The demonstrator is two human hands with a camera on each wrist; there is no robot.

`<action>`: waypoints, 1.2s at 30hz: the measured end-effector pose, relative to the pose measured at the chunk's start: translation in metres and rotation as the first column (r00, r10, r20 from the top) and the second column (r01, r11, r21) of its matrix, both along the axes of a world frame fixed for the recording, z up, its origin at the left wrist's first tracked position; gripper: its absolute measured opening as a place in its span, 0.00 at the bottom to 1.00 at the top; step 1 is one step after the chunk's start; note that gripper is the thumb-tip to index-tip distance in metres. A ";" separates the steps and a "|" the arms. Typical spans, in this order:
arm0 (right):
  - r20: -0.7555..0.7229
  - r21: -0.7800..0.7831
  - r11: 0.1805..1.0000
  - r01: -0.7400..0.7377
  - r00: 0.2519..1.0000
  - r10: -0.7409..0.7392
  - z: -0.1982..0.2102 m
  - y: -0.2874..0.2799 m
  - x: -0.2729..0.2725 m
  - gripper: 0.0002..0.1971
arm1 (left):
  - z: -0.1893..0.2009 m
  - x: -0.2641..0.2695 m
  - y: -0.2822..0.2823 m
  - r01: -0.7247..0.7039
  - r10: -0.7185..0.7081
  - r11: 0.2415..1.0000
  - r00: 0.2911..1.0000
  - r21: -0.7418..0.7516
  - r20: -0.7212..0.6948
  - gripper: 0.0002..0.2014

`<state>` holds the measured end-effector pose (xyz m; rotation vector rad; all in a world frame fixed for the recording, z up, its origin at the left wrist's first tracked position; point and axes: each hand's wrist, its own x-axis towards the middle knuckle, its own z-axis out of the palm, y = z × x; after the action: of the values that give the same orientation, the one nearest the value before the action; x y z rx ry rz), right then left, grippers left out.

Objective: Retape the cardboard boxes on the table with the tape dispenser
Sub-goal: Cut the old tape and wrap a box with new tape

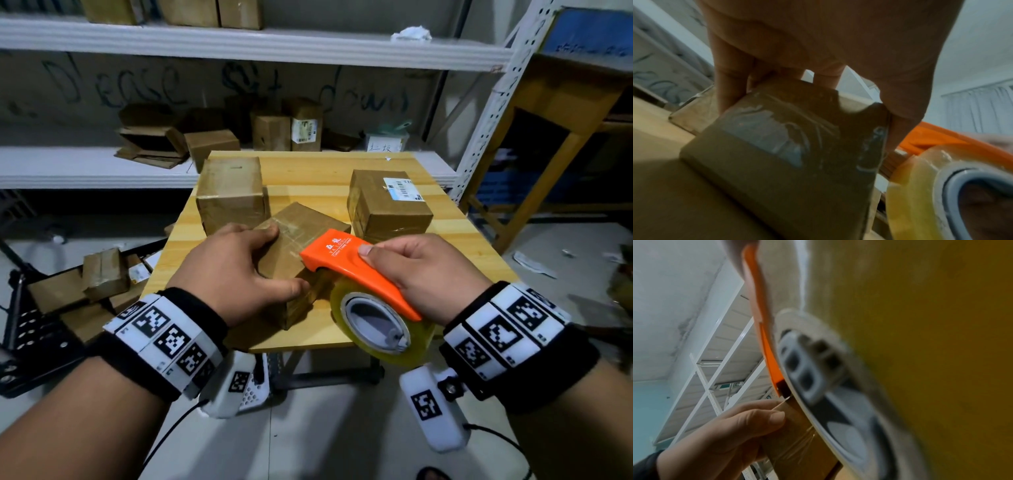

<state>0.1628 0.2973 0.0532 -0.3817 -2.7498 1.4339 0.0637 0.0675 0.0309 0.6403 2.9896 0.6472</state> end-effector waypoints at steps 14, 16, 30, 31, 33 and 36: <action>-0.002 -0.053 0.998 0.014 1.000 -0.014 0.003 0.013 0.007 0.18 | 0.006 -0.003 -0.005 -0.136 0.067 0.934 0.974 0.330 0.215 0.58; -0.023 -0.052 0.998 0.018 1.000 -0.020 0.005 0.014 0.008 0.18 | 0.007 -0.002 -0.004 -0.151 0.067 0.917 0.971 0.369 0.231 0.57; -0.013 -0.060 0.998 -0.005 1.000 0.004 0.002 0.015 0.007 0.18 | 0.005 -0.019 -0.023 -0.442 -0.029 0.628 0.809 0.640 0.588 0.36; -0.014 -0.060 0.998 -0.005 1.000 0.004 0.002 0.014 0.006 0.18 | 0.006 -0.017 -0.022 -0.453 -0.037 0.617 0.800 0.643 0.599 0.31; -0.007 -0.045 0.999 -0.019 1.000 0.019 0.001 0.011 0.005 0.19 | 0.007 -0.016 -0.021 -0.466 -0.043 0.607 0.789 0.643 0.613 0.24; 0.007 -0.018 1.000 -0.020 1.000 0.020 0.000 0.007 0.002 0.20 | 0.005 -0.018 -0.020 -0.493 -0.044 0.593 0.770 0.637 0.637 0.16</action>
<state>0.1647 0.3047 0.0527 -0.3619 -2.7555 1.4658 0.0460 0.0478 0.0358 -0.0516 2.0688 1.8285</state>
